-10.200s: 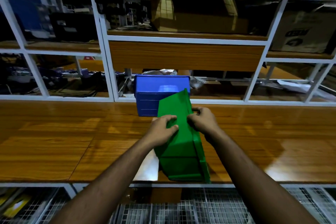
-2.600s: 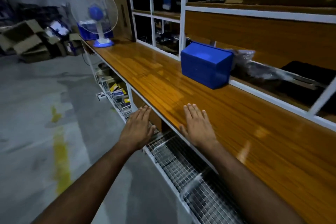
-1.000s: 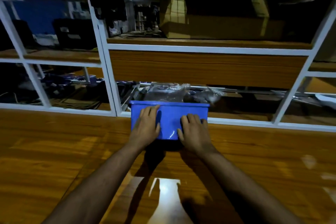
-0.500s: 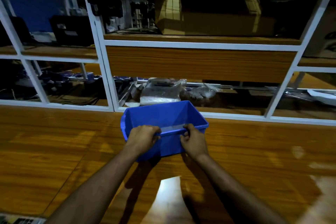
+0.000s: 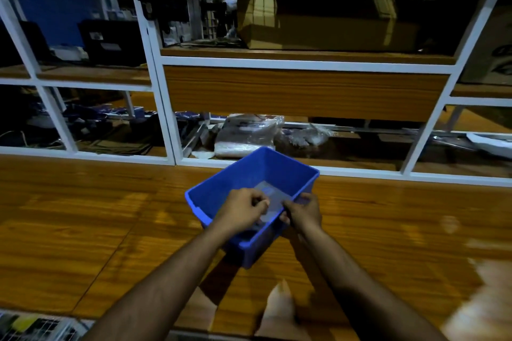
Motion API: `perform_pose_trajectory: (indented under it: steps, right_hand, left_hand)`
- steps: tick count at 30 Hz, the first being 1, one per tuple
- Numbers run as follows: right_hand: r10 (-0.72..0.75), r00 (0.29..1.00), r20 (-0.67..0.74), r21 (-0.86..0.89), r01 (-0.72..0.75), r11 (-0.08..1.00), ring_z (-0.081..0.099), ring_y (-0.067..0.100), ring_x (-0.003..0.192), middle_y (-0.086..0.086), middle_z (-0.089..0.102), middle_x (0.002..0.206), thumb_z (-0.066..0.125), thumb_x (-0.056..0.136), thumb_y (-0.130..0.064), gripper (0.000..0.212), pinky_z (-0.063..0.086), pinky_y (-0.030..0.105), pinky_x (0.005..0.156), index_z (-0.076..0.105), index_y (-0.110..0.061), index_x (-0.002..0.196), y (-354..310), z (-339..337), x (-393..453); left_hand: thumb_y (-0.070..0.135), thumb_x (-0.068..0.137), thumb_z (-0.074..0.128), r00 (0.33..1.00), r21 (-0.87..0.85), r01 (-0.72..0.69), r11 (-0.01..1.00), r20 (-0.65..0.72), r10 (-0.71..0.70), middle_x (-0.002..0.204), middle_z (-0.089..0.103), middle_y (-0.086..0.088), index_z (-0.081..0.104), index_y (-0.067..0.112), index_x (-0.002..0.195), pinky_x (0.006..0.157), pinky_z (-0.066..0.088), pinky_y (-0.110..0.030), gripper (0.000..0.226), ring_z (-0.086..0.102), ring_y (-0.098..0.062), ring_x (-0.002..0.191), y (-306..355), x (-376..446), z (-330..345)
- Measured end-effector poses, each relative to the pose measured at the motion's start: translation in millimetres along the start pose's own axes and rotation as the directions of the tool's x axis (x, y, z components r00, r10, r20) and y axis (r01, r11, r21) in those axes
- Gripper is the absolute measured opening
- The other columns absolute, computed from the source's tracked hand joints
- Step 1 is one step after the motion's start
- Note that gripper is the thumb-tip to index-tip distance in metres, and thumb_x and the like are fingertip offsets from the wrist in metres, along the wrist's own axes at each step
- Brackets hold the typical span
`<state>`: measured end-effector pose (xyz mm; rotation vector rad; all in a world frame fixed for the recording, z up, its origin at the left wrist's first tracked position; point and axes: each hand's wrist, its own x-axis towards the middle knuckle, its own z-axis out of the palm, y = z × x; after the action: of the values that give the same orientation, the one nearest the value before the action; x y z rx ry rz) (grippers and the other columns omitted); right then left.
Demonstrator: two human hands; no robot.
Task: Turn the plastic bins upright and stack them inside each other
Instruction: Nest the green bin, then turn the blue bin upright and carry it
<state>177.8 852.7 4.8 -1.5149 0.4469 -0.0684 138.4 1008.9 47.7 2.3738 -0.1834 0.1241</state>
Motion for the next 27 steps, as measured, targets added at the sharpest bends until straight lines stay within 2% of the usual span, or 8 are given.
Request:
perform_pose_trajectory:
  steps: [5,7,9,13,15,18,22,27]
  right_hand:
    - [-0.051,0.994,0.098,-0.106,0.062,0.992,0.065,0.037,0.062,0.015,0.074,0.085,0.068,0.082,-0.008,0.024,0.053,0.037,0.049,0.062,-0.021,0.102,-11.2,-28.2,14.8]
    - [-0.038,0.985,0.17,-0.143,0.063,0.988,0.067,0.044,0.073,0.017,0.075,0.09,0.065,0.084,-0.01,0.028,0.054,0.045,0.056,0.065,-0.019,0.111,-14.7,-35.7,20.9]
    - [-0.013,0.967,0.253,-0.173,0.058,0.983,0.065,0.034,0.072,0.016,0.075,0.096,0.061,0.088,-0.012,0.032,0.05,0.036,0.052,0.065,-0.02,0.119,-17.5,-41.3,25.2]
    - [0.047,0.935,0.351,-0.245,0.043,0.969,0.07,0.031,0.093,0.009,0.074,0.104,0.057,0.092,-0.022,0.025,0.057,0.049,0.084,0.066,-0.028,0.115,-24.5,-47.2,23.1]
    - [0.075,0.935,0.346,-0.286,0.029,0.958,0.068,0.032,0.099,0.011,0.071,0.107,0.055,0.094,-0.025,0.022,0.054,0.055,0.093,0.065,-0.017,0.112,-28.1,-48.2,17.2]
    - [0.109,0.947,0.303,-0.318,-0.008,0.948,0.067,0.032,0.1,0.013,0.07,0.107,0.054,0.094,-0.023,0.023,0.054,0.053,0.093,0.065,-0.01,0.109,-34.1,-52.4,4.2]
    - [0.148,0.948,0.281,-0.2,-0.093,0.975,0.065,0.025,0.094,0.009,0.069,0.103,0.051,0.096,-0.018,0.019,0.053,0.032,0.066,0.065,-0.01,0.107,-39.2,-72.8,-16.7]
    - [0.146,0.979,0.143,-0.057,-0.139,0.989,0.066,0.023,0.099,0.007,0.07,0.108,0.055,0.095,-0.019,0.017,0.054,0.033,0.068,0.068,-0.013,0.104,-27.3,-122.9,-30.8]
  left_hand:
    - [0.022,0.087,0.064,0.971,0.043,0.125,0.991,-0.212,-0.113,0.095,0.074,0.008,0.072,0.026,0.095,0.079,0.051,-0.027,0.012,0.066,-0.008,0.087,-34.8,11.7,-31.8]
    - [0.02,0.089,0.062,0.947,0.038,0.247,0.968,-0.224,-0.232,0.109,0.071,0.003,0.068,0.024,0.109,0.087,0.053,-0.035,0.022,0.065,-0.014,0.098,-54.4,15.8,-40.8]
    - [0.018,0.09,0.062,0.919,-0.001,0.353,0.936,-0.189,-0.347,0.121,0.067,-0.004,0.062,0.016,0.123,0.091,0.053,-0.041,0.033,0.063,-0.021,0.107,-71.8,18.2,-45.2]
    - [0.016,0.091,0.059,0.809,-0.493,0.519,0.698,0.02,-0.588,0.107,0.068,-0.01,0.059,0.012,0.121,0.086,0.053,-0.045,0.031,0.065,-0.029,0.098,-83.9,10.8,-43.5]
    - [0.019,0.093,0.057,0.806,-0.572,0.52,0.634,0.084,-0.585,0.109,0.069,-0.011,0.065,0.016,0.108,0.093,0.049,-0.046,0.018,0.064,-0.031,0.103,-81.3,6.3,-46.5]
    - [0.016,0.095,0.051,0.83,-0.599,0.524,0.606,0.197,-0.522,0.109,0.069,-0.01,0.067,0.015,0.108,0.081,0.051,-0.039,0.021,0.063,-0.026,0.099,-71.3,-1.2,-54.6]
    - [0.011,0.093,0.046,0.844,-0.602,0.531,0.596,0.31,-0.438,0.099,0.07,-0.008,0.068,0.018,0.114,0.063,0.05,-0.031,0.032,0.062,-0.02,0.084,-59.6,-3.1,-57.9]
    - [0.012,0.095,0.043,0.835,-0.565,0.542,0.622,0.445,-0.324,0.108,0.067,-0.007,0.063,0.026,0.115,0.068,0.052,-0.034,0.032,0.058,-0.023,0.089,-33.1,4.3,-31.7]
